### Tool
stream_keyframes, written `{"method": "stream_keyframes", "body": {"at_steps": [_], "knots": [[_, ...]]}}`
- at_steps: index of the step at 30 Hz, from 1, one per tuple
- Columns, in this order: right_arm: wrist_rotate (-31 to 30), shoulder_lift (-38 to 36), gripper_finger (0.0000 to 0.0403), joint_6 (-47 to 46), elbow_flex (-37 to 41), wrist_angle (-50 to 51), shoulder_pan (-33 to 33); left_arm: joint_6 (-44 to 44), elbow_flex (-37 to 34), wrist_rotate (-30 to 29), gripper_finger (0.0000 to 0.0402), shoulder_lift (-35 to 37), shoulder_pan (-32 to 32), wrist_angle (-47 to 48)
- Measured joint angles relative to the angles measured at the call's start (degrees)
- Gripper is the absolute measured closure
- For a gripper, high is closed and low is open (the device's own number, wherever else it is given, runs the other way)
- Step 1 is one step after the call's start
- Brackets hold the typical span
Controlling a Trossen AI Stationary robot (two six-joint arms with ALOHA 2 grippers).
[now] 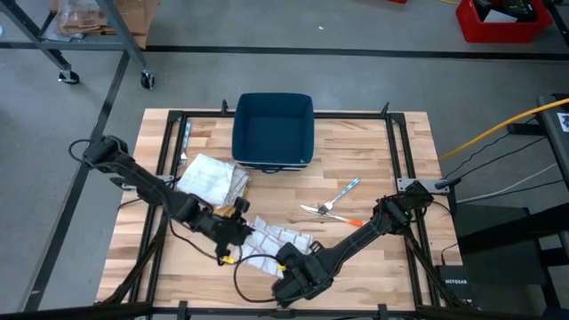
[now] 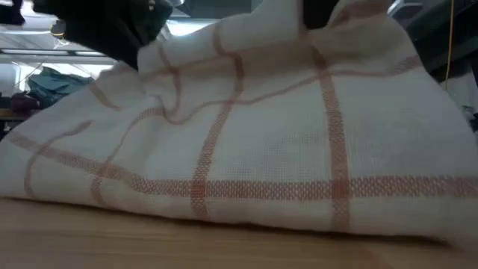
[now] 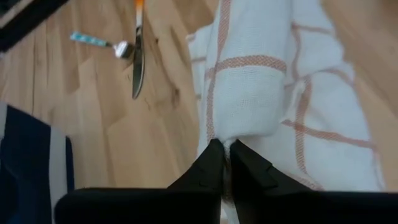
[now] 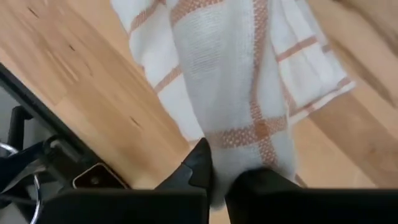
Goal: Fold towel
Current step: Fold the white patterned towel
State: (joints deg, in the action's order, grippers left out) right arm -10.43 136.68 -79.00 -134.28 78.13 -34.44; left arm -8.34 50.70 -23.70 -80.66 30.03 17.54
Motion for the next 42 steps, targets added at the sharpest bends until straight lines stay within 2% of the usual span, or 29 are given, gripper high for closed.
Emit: {"method": "stream_keyframes", "body": {"at_steps": [6, 15, 19, 23, 28, 35, 42], "knots": [[-3.0, 0.2, 0.0349, 0.4, 1.5, 0.0, 0.1, 0.9, -0.5, 0.0, 0.0359, -1.6, -1.7, 0.2], [-6.1, 0.2, 0.0273, 1.6, 8.3, 0.7, 1.6, 0.9, -0.5, -0.3, 0.0304, -4.5, -5.9, -0.1], [-4.8, 0.2, 0.0257, 1.5, 11.9, 1.3, 2.8, 1.4, -0.5, -0.3, 0.0284, -7.1, -8.8, -0.1], [-1.8, 0.3, 0.0257, 1.4, 13.1, 1.9, 4.2, 1.9, -0.6, -0.3, 0.0275, -8.4, -10.4, 0.1], [-1.4, 0.3, 0.0266, 1.4, 13.1, 3.5, 5.5, 0.0, 0.0, -0.4, 0.0284, -7.9, -10.2, 0.0], [1.0, 0.1, 0.0286, 1.4, 13.1, 4.7, 6.8, -0.7, 2.9, -0.4, 0.0301, -6.2, -7.8, 1.0], [1.2, -0.4, 0.0304, 1.4, 8.0, 9.3, 6.8, 2.2, 5.3, 0.0, 0.0304, -4.5, -4.1, 3.7]]}}
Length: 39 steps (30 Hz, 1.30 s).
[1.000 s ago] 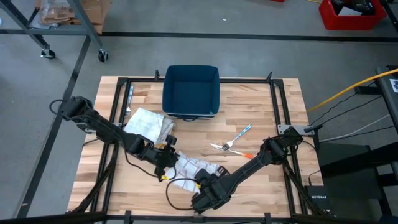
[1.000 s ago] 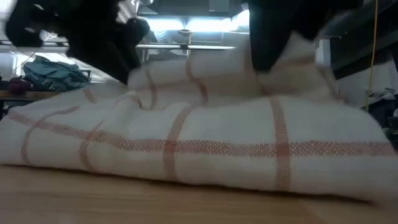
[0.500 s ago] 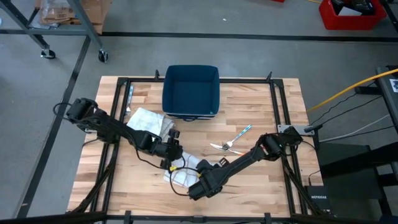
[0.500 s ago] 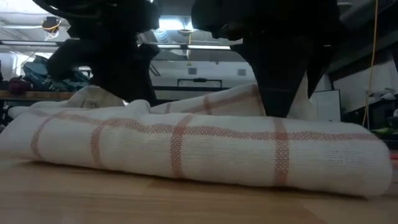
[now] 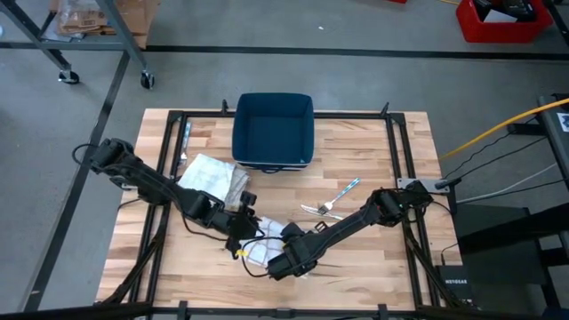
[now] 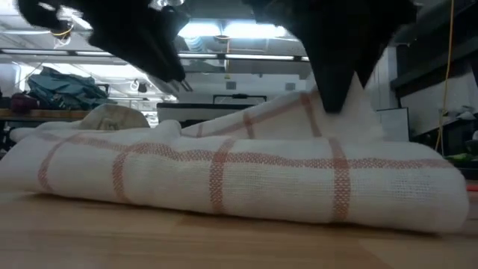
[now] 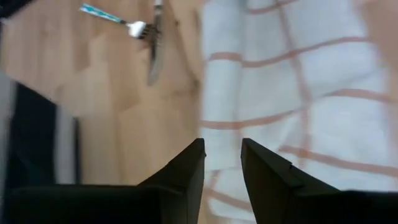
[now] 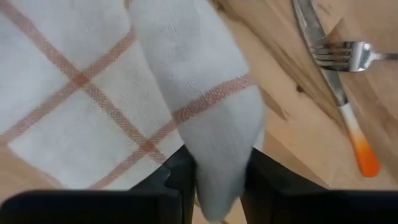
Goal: Fold towel
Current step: Fold the white patterned towel
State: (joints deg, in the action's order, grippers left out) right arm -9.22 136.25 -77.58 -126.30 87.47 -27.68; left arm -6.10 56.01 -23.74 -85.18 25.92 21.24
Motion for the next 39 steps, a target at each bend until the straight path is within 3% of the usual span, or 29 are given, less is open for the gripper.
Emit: {"method": "stream_keyframes", "body": {"at_steps": [5, 20, 24, 30, 39], "knots": [[-0.2, 0.0, 0.0308, 0.1, -5.1, 1.3, 0.0, 4.4, -0.2, 5.6, 0.0304, -0.1, 2.4, 1.2], [-7.4, 0.0, 0.0309, 0.9, -8.0, -10.5, 0.0, 14.3, -0.3, 7.3, 0.0304, -0.2, 4.5, 0.0], [-8.6, 0.0, 0.0309, 4.4, -8.0, -8.1, 0.3, 14.3, -0.3, 7.5, 0.0304, -0.2, 5.0, 0.0], [-5.9, 0.0, 0.0309, 2.7, -8.0, 2.6, 0.8, 14.4, -0.3, 7.3, 0.0304, -0.2, 5.1, 0.2], [-5.3, -0.4, 0.0309, 3.1, -8.0, 2.5, 0.8, 10.8, -0.3, 7.1, 0.0304, -0.2, 4.7, -0.6]]}}
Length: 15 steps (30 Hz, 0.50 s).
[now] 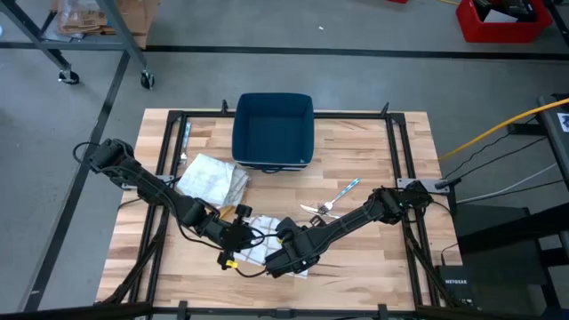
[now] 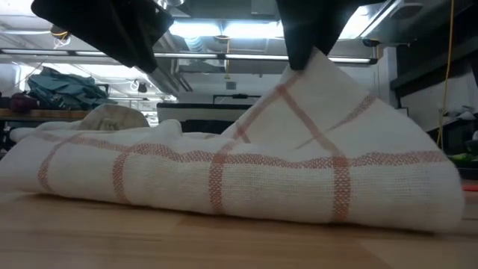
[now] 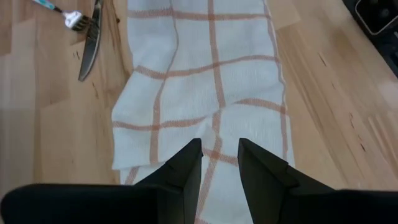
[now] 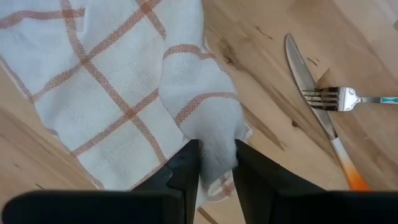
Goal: Fold towel
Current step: Fold the white patterned towel
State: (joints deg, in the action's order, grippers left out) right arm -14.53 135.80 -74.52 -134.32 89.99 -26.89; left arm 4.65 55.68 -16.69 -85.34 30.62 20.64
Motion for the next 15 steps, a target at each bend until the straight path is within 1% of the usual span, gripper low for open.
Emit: {"method": "stream_keyframes", "body": {"at_steps": [4, 8, 11, 15], "knots": [[0.3, -0.5, 0.0309, 3.2, 0.0, 0.1, 0.0, -0.2, 0.0, 0.0, 0.0304, 0.0, 0.0, -0.6], [4.2, -0.5, 0.0309, 8.6, 0.0, 0.0, 0.0, -0.3, 0.0, 0.0, 0.0304, 0.0, 0.0, -0.5], [5.8, -0.6, 0.0309, 8.9, 0.0, 0.0, -0.1, -0.3, 0.0, 0.0, 0.0304, 0.0, 0.1, -0.5], [5.0, -2.9, 0.0309, 8.9, 0.0, 0.0, -0.1, -0.2, 0.0, 0.0, 0.0304, 0.0, 0.2, -0.4]]}}
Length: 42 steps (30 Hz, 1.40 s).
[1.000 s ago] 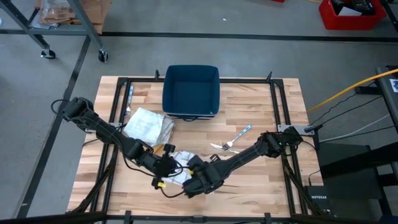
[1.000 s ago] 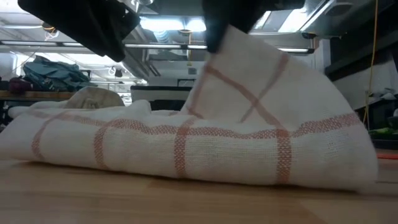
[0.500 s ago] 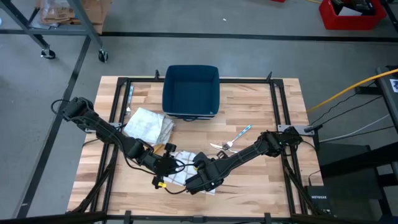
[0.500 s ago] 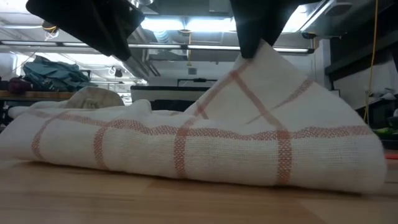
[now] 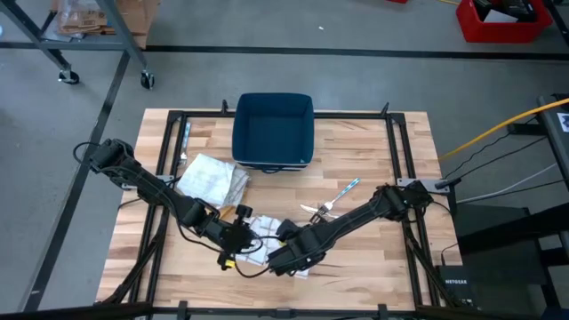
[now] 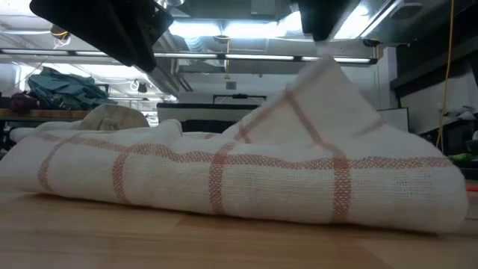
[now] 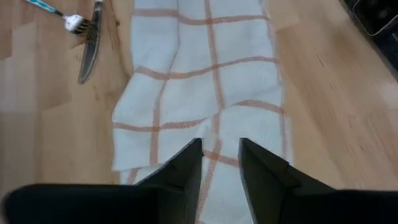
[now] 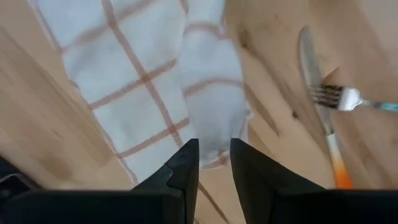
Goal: Fold towel
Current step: Fold the white patterned towel
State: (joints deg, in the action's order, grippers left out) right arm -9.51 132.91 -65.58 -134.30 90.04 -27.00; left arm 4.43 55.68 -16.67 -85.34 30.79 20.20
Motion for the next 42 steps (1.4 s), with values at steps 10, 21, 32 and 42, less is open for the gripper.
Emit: {"method": "stream_keyframes", "body": {"at_steps": [10, 21, 32, 42], "knots": [[-6.3, -4.6, 0.0309, 1.5, 0.0, -2.4, 0.1, 0.0, 0.0, 0.0, 0.0304, 0.0, -0.1, -0.2], [-11.0, 0.7, 0.0309, 2.8, 1.1, -11.1, 0.0, -5.3, 0.0, 0.0, 0.0304, -6.7, -0.2, -7.3], [-10.5, 3.0, 0.0309, 1.2, 9.9, -10.9, 0.6, -4.4, 0.1, -0.2, 0.0304, -18.6, 0.6, -7.6], [-7.3, 3.2, 0.0309, -0.4, 20.0, -17.7, 0.8, -4.9, 0.2, 0.0, 0.0304, -19.4, 1.4, -7.6]]}}
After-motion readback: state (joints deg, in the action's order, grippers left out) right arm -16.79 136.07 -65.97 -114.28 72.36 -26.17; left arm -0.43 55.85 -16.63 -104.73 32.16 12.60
